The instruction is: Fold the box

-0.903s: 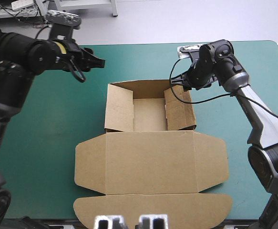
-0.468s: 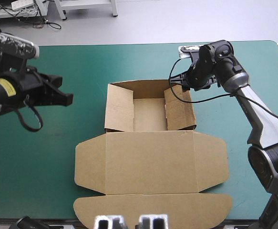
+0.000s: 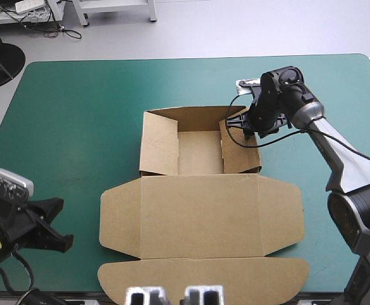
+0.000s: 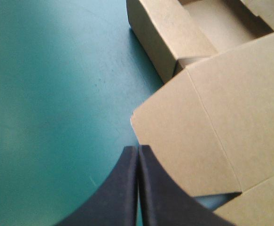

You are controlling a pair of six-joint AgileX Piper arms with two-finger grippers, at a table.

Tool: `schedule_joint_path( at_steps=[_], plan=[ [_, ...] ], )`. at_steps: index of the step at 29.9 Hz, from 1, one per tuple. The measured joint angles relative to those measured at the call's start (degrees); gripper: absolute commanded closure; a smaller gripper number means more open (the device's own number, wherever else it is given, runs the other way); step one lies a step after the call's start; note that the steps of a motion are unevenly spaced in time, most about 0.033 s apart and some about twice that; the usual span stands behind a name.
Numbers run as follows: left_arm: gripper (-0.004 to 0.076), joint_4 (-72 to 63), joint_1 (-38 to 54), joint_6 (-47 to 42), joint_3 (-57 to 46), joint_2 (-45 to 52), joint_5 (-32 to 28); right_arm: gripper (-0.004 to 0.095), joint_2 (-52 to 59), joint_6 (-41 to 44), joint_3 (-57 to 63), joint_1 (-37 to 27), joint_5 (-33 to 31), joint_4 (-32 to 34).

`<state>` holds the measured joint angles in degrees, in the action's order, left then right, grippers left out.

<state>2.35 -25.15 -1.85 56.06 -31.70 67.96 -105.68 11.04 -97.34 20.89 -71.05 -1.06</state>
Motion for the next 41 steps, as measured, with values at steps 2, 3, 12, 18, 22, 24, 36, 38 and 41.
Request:
schedule_joint_path(
  at_steps=[2,3,12,18,22,24,36,38,41],
  plan=[
    [0.0733,0.00,0.00,-0.58,-4.14,3.20,0.00,0.0933,-0.87,-0.15,0.00,0.00,0.07,-0.84],
    [0.0733,0.00,0.00,-1.25,-5.82,4.71,0.00,0.0921,-1.32,-0.26,0.00,0.00,0.12,-1.35],
    [0.0733,0.06,0.00,-4.46,-10.46,9.84,1.51,0.0928,-2.69,1.42,-0.38,-0.05,-0.10,-1.56],
    [0.0733,1.75,0.00,-4.59,-10.51,9.84,1.64,0.0928,-3.08,1.42,-1.27,-3.69,-0.32,-3.14],
    [0.0733,3.46,0.00,-4.83,-10.51,9.84,1.64,0.0928,-2.53,0.44,-1.27,-9.56,-0.13,-3.30],
    [0.0733,4.18,0.00,-4.90,-10.51,9.84,1.64,0.0928,-1.65,-0.17,-1.27,-13.45,-0.07,-3.12],
    [0.0733,9.17,0.00,-7.87,-10.51,9.84,1.70,0.0928,0.82,-6.90,-1.32,-36.92,0.05,-1.49],
    [0.0733,9.48,0.00,-7.87,-10.51,9.84,1.70,0.0928,0.82,-7.51,-1.32,-39.47,0.05,-0.16],
    [0.0733,9.74,0.00,-7.93,-10.51,9.84,1.70,0.0928,0.82,-8.03,-1.32,-42.58,0.05,2.66]
  ],
)
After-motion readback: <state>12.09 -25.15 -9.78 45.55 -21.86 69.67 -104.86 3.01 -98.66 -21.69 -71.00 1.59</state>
